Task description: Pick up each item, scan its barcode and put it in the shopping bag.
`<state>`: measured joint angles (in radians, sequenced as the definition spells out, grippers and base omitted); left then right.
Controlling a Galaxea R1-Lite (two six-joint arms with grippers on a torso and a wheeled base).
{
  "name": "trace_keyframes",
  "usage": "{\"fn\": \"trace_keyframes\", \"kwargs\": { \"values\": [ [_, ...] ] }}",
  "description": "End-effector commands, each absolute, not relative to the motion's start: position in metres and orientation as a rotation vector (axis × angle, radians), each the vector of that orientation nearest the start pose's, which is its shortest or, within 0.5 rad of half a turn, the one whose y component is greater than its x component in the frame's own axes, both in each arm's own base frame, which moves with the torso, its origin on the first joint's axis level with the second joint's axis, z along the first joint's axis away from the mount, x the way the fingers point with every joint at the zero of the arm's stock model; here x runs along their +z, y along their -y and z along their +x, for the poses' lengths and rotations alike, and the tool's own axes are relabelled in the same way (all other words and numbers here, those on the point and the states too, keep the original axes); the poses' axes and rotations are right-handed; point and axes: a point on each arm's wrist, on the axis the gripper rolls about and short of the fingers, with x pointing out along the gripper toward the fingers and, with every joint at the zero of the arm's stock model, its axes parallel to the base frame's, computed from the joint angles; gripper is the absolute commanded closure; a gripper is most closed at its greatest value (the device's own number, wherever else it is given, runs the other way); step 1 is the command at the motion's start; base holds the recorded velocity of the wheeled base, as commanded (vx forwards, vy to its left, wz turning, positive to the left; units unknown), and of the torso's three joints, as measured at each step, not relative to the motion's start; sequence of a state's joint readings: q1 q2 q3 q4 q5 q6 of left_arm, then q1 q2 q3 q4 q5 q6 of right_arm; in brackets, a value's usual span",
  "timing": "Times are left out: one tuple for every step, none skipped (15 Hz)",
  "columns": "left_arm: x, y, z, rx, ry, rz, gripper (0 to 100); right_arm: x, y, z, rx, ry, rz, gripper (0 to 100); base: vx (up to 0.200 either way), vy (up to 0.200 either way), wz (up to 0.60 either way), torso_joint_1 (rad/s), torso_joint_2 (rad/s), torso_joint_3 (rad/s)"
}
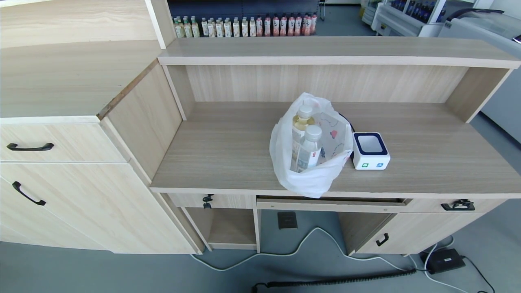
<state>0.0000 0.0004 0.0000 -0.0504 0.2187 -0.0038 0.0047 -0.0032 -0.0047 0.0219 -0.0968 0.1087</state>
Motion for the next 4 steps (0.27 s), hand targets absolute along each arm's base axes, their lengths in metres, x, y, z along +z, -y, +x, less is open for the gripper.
{"fn": "trace_keyframes", "kwargs": {
  "values": [
    [0.0806, -0.0049, -0.0235, 0.219, 0.051, -0.01, 0, 0.0744, 0.0023, -0.0233, -0.093, -0.013, 0.108, 0, 0.0, 0.0, 0.0, 0.0, 0.0, 0.0],
    [0.0806, -0.0049, -0.0235, 0.219, 0.051, -0.01, 0, 0.0744, 0.0023, -0.0233, -0.093, -0.013, 0.106, 0, 0.0, 0.0, 0.0, 0.0, 0.0, 0.0],
    [0.0806, -0.0049, -0.0235, 0.219, 0.051, -0.01, 0, 0.0744, 0.0023, -0.0233, -0.093, -0.014, 0.103, 0, 0.0, 0.0, 0.0, 0.0, 0.0, 0.0],
    [0.0806, -0.0049, -0.0235, 0.218, 0.051, -0.01, 0, 0.0744, 0.0023, -0.0233, -0.093, -0.014, 0.1, 0, 0.0, 0.0, 0.0, 0.0, 0.0, 0.0]
  ]
}}
